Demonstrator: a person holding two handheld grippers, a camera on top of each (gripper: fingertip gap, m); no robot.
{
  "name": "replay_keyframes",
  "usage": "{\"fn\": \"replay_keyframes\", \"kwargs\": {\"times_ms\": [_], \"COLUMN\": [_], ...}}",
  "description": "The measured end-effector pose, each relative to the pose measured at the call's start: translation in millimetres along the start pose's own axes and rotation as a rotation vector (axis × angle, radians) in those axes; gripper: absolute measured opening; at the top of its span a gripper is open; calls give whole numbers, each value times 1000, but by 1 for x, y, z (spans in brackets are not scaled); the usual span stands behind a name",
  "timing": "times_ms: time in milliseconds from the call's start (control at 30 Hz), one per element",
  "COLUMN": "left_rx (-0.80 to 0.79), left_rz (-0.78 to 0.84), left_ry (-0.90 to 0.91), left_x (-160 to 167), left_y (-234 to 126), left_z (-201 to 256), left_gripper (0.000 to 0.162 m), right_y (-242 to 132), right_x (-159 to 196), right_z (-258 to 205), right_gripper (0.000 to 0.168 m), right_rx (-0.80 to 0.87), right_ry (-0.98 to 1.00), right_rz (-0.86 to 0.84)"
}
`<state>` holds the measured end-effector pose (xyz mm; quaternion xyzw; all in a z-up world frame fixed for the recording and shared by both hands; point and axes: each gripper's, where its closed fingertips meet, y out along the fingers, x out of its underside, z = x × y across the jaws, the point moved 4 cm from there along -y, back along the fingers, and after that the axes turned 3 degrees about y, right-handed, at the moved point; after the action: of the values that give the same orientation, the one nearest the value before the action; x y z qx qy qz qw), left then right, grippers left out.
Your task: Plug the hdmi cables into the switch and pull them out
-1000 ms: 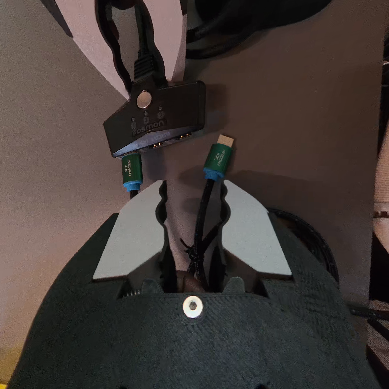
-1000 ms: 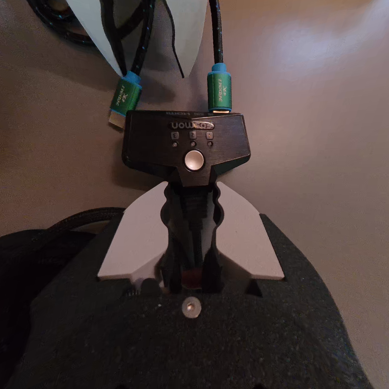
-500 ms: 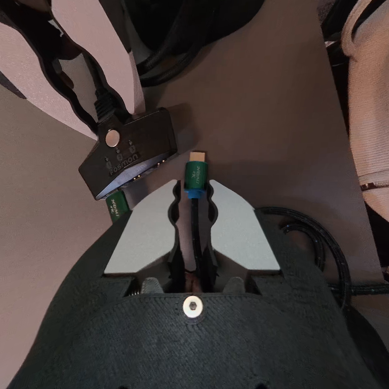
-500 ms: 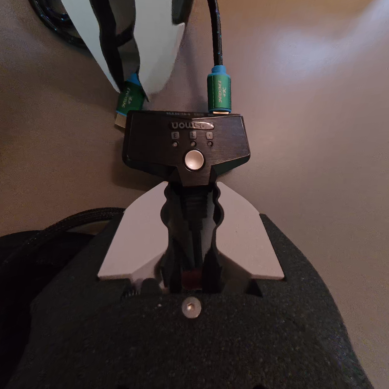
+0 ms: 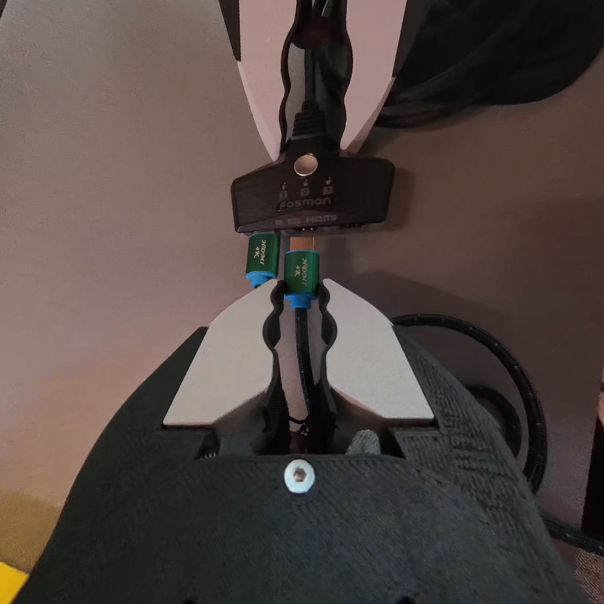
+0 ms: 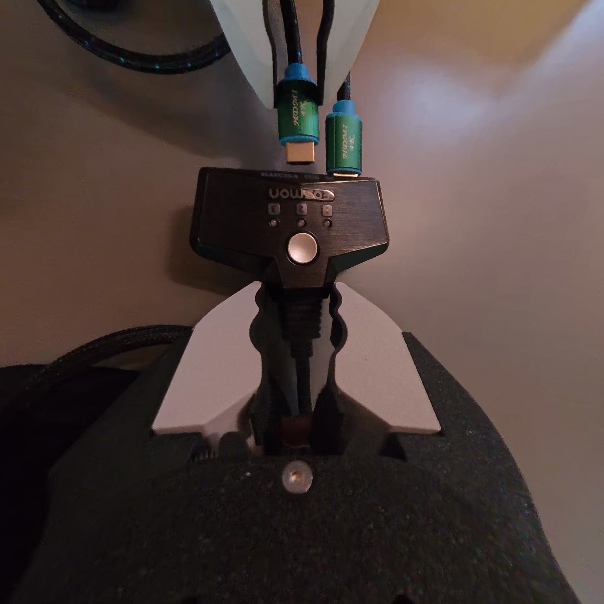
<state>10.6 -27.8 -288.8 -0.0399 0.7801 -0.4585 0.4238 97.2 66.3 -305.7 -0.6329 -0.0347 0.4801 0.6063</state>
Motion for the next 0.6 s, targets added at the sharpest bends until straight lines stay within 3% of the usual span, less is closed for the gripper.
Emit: {"fn": "replay_keyframes", "kwargs": {"times_ms": [600], "left_rx": [9], "left_rz": [17], "left_ry": [-41], "left_x": [-1], "left_y": [4], "left_z": [2], "left_gripper": [21], "right_y": [1], "right_x": [-3], "right_z": [-1], "right_gripper": [38], "right_rx": [44], "right_ry": [-15], "right_rz": [-33]}}
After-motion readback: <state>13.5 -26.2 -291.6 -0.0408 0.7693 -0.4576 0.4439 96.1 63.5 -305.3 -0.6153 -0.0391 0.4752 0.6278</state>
